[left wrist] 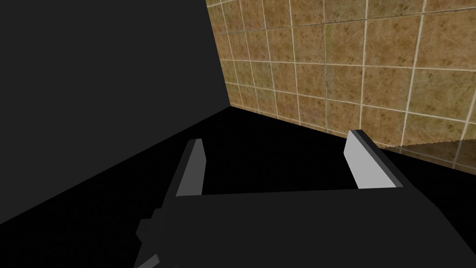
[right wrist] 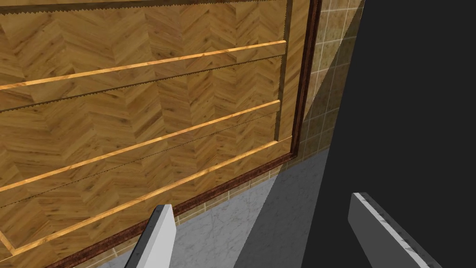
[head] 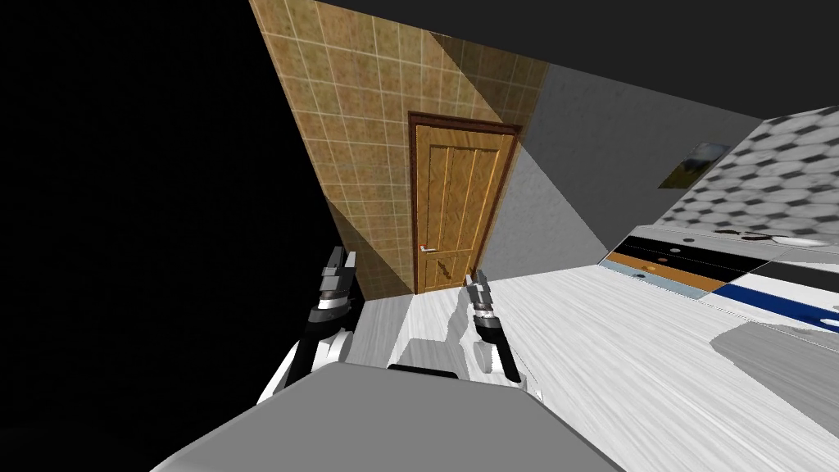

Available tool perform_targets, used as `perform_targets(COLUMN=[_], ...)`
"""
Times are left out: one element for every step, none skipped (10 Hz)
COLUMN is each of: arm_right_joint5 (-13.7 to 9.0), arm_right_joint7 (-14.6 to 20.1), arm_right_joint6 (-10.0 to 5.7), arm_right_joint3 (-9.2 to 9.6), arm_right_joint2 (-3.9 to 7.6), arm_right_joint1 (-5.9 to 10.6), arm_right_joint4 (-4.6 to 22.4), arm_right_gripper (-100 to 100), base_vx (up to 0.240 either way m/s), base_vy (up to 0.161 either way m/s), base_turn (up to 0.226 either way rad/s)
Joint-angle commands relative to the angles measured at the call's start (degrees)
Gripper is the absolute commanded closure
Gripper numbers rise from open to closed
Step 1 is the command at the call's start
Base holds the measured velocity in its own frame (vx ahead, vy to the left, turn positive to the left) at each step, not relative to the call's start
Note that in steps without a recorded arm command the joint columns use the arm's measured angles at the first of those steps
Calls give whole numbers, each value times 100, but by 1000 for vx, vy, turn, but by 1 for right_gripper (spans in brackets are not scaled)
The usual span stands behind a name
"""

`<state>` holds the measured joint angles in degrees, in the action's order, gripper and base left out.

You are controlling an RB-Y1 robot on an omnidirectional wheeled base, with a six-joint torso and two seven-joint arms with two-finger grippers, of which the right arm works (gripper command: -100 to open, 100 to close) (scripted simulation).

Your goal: Pull the door open

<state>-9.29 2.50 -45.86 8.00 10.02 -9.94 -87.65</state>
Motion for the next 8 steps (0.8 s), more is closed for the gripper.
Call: perform_targets(arm_right_joint5=[-8,-17,-27,-37,-47,-57,-67,-76], arm_right_joint7=[42,84,125,167,208,250,291,333], arm_right_joint6=[-64,-99,-134,-169,-203,-238,-273,-308], arm_right_joint3=[46,80,115,149,184,218,253,287], arm_right_joint2=[31,65,99,133,166,199,231,264], arm_right_joint1=[84,143,201,260,318,377,435,494], arm_right_joint4=[244,419,577,769,943,1118,1275,1427], arm_right_gripper=[-100,-100,-100,-100,-100,-100,-100,-100], base_vx=[43,76,102,103,103,124,104,106], base_vy=[28,45,67,68,76,63,79,81], base_turn=[14,22,23,20,21,21,25,16])
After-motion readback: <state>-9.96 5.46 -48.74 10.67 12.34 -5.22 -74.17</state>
